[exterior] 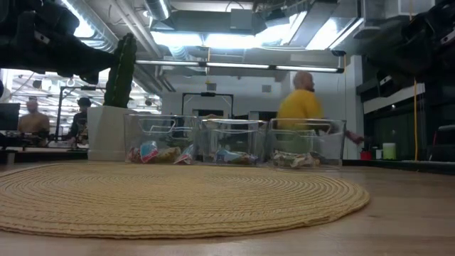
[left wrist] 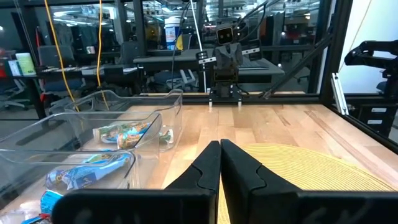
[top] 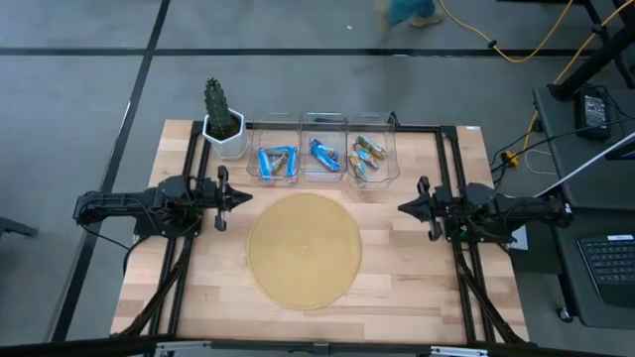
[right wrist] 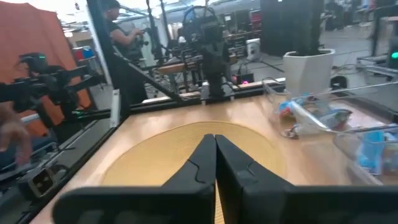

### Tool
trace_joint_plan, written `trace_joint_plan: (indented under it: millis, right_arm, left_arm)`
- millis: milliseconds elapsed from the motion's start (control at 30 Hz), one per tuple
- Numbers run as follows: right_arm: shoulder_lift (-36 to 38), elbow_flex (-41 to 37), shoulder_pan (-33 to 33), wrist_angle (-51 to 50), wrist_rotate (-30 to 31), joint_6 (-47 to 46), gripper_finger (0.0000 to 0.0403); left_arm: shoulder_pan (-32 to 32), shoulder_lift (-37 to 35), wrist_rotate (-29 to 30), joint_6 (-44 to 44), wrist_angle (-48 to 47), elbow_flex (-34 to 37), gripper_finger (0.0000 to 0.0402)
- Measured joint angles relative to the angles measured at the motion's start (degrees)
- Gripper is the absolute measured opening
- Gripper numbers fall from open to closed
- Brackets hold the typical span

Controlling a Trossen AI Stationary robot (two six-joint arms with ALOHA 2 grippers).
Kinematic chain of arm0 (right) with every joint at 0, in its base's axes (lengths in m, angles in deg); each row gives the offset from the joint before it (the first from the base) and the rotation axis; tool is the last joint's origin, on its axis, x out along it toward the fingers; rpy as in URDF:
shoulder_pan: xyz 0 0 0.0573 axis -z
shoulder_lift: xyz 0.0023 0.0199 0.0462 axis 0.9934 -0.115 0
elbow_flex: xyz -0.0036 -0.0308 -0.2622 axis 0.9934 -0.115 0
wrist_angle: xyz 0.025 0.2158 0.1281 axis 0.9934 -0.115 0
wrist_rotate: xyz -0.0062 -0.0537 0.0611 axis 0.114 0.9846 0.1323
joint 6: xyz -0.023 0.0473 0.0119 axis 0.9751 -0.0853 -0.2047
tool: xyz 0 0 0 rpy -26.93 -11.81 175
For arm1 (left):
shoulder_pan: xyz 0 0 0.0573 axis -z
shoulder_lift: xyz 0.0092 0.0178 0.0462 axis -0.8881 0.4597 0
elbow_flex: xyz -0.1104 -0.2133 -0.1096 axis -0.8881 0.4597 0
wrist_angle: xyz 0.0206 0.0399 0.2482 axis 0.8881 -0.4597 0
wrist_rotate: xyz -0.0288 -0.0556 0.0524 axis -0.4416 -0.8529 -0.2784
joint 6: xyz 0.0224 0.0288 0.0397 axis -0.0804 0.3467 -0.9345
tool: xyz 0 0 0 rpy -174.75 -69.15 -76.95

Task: Pick and place Granola Bars by type
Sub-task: Return to Home Position

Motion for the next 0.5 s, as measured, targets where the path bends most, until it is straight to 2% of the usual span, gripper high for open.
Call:
trace_joint_plan:
  millis: [500]
  right_arm:
    - [0.0, 0.0, -0.26, 0.0, -0.62, -0.03, 0.0033]
  left_arm:
    - [0.0, 0.0, 0.0, 0.0, -0.02, 0.0, 0.0003]
